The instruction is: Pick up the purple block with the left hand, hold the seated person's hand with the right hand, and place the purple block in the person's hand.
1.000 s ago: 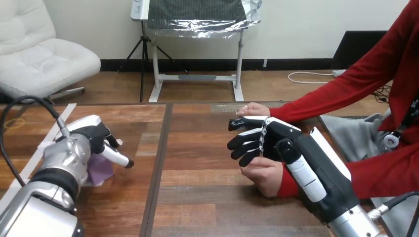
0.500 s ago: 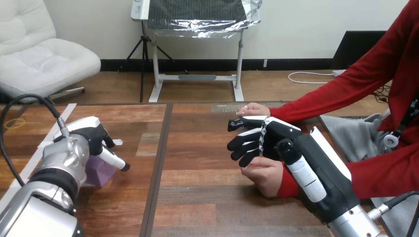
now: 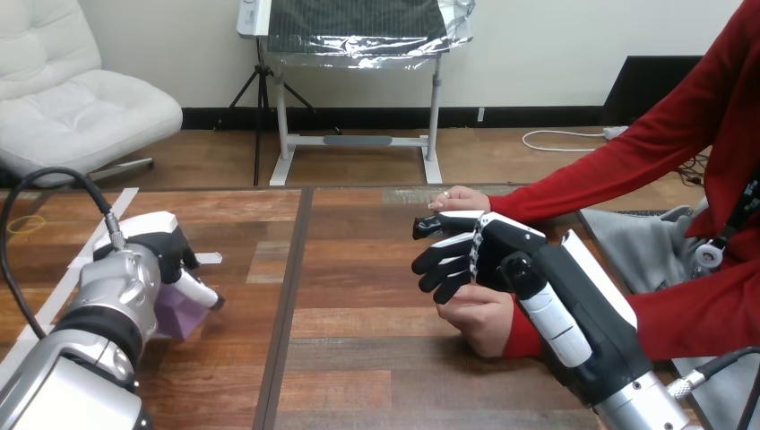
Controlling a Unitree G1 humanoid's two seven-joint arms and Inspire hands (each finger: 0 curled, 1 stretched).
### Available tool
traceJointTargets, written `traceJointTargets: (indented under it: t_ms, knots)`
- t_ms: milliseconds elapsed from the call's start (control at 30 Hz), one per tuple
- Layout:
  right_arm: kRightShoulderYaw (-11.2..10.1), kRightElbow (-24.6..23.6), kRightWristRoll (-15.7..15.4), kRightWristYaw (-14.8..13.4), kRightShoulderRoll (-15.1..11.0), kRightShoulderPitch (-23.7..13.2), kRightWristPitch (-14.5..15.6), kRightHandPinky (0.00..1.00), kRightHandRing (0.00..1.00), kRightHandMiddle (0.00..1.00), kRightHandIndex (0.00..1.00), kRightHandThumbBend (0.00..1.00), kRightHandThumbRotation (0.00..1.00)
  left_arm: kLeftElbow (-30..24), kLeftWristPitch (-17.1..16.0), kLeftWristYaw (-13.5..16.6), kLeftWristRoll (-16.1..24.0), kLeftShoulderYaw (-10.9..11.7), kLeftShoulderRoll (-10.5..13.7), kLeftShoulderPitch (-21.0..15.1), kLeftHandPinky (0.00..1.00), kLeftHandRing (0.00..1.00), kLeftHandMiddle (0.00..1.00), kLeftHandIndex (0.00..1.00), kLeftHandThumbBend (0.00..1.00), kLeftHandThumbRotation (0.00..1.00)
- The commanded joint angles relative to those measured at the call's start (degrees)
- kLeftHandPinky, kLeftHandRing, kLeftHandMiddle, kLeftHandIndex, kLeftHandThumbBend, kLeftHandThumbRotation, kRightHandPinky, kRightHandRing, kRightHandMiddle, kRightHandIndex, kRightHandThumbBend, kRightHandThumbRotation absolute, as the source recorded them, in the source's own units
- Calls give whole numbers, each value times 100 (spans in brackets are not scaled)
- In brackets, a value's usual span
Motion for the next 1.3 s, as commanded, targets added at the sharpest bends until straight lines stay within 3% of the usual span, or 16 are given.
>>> traceJointTargets:
  t_ms: [0,200,433,633,1033,1133,1267]
  knots:
    - [-64,-81,18,-9,-7,-266,-107,50,58,62,72,80,98,-4,54,165,108,-100,80,-398,76,81,79,74,56,32]
    - [-67,-90,7,-16,-15,-261,-82,50,58,62,72,80,98,21,77,203,138,-136,81,-381,87,86,83,77,54,31]
    - [-64,-76,7,-8,-13,-261,-104,50,58,62,72,80,98,27,79,210,114,-160,98,-374,88,86,82,76,53,31]
    - [-65,-53,-19,-12,-10,-273,-147,50,58,62,71,81,99,31,62,157,116,-196,116,-370,82,81,79,75,53,33]
    - [-77,-73,-12,-16,-10,-256,-139,50,58,62,71,80,100,36,85,5,87,-187,133,-354,80,79,78,74,55,30]
    - [-85,-80,-1,-11,-16,-255,-141,50,58,62,71,80,100,35,79,-21,109,-210,142,-349,72,75,76,70,55,29]
    - [-93,-89,2,-6,-26,-256,-138,50,58,62,71,80,99,37,78,-60,120,-221,153,-343,70,76,76,70,53,29]
